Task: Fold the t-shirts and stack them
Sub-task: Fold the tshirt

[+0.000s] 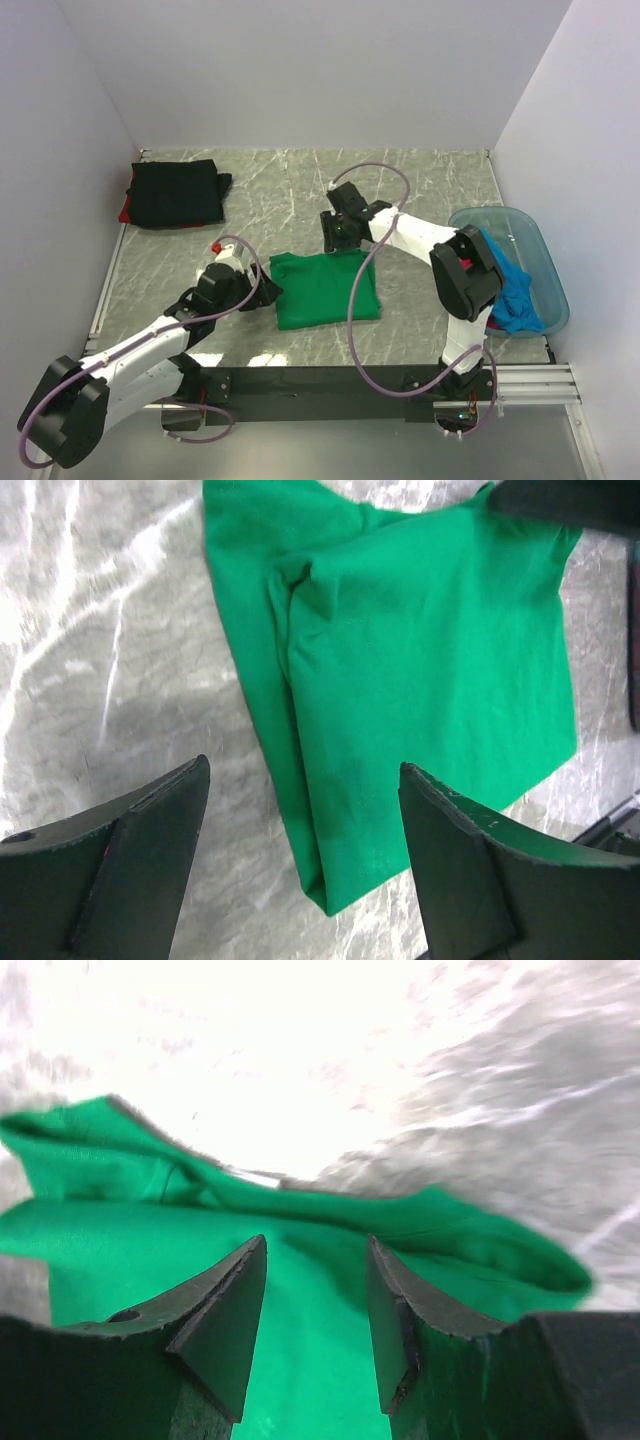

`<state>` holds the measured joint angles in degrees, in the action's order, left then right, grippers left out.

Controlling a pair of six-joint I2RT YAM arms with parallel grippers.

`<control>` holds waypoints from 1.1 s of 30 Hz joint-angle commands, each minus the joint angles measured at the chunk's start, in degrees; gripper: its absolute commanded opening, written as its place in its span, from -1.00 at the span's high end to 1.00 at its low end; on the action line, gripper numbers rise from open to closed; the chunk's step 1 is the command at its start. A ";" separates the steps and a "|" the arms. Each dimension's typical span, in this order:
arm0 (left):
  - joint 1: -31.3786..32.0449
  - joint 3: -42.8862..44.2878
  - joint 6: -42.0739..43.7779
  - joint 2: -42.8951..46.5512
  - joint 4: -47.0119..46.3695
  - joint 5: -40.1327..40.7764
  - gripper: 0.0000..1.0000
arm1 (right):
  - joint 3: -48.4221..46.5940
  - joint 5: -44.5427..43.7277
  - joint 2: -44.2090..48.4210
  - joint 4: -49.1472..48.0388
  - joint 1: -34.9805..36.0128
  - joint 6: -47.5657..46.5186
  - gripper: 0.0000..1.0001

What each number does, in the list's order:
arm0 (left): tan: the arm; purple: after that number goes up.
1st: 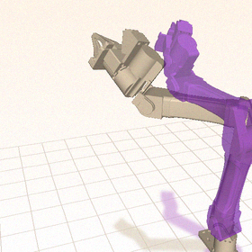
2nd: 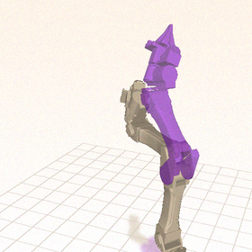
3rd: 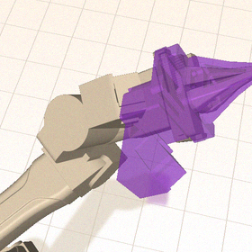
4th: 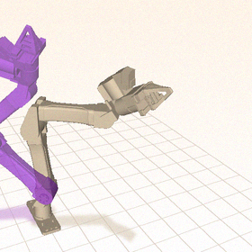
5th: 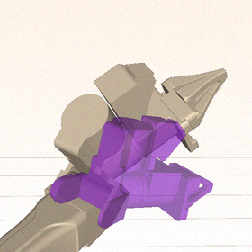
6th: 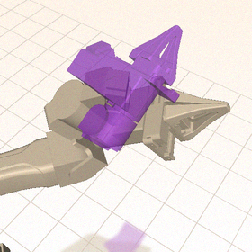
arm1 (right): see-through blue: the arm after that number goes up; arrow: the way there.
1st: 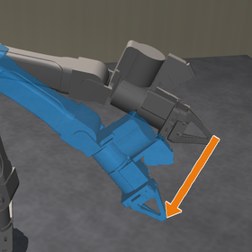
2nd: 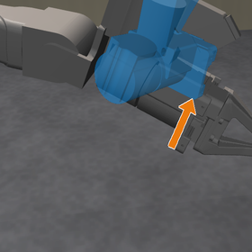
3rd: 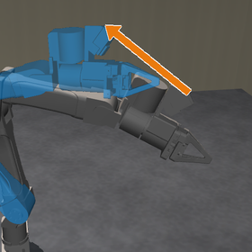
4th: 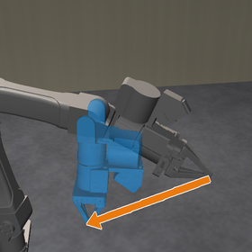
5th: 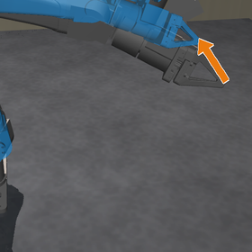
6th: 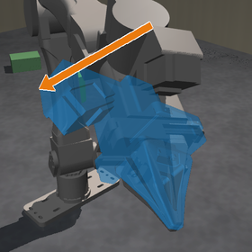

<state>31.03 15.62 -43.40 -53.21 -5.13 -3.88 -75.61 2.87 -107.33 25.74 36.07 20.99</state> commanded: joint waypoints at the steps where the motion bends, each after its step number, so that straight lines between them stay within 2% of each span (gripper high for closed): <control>1: -0.35 -1.46 -1.16 0.83 -2.69 -2.10 -0.64 | 0.20 -5.07 6.32 -3.58 -0.48 1.68 -0.03; 5: -0.44 -2.70 -2.13 -0.92 -4.71 -3.15 -0.64 | 4.50 -5.59 11.68 -3.59 0.48 1.33 -0.02; 7: -0.35 -2.61 -2.48 -2.07 -4.81 -3.33 -0.64 | 9.50 -5.43 14.33 -4.73 1.89 1.33 -0.03; 12: -0.35 -2.96 -4.41 0.11 -3.93 -4.12 -0.65 | 21.36 0.54 19.26 -11.22 4.88 3.87 -0.03; 17: -0.35 -3.75 -5.91 -0.31 -5.42 -6.13 -0.68 | 25.77 2.84 13.65 -14.57 5.59 5.02 -0.03; 22: -0.44 -5.33 -7.66 -1.54 -9.02 -7.98 -0.72 | 25.43 4.07 5.66 -15.45 5.59 5.37 0.01; 27: -0.44 -6.56 -8.72 -1.63 -10.17 -8.08 -0.76 | 26.31 4.33 3.97 -16.60 5.76 5.90 0.03; 33: -0.70 -7.00 -9.95 -1.98 -10.08 -4.57 -0.83 | 27.10 3.81 4.06 -16.42 5.67 5.81 0.03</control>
<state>30.74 9.54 -52.05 -54.96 -13.37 -10.41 -52.14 8.23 -98.72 3.84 41.47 26.85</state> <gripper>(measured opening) 0.913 0.487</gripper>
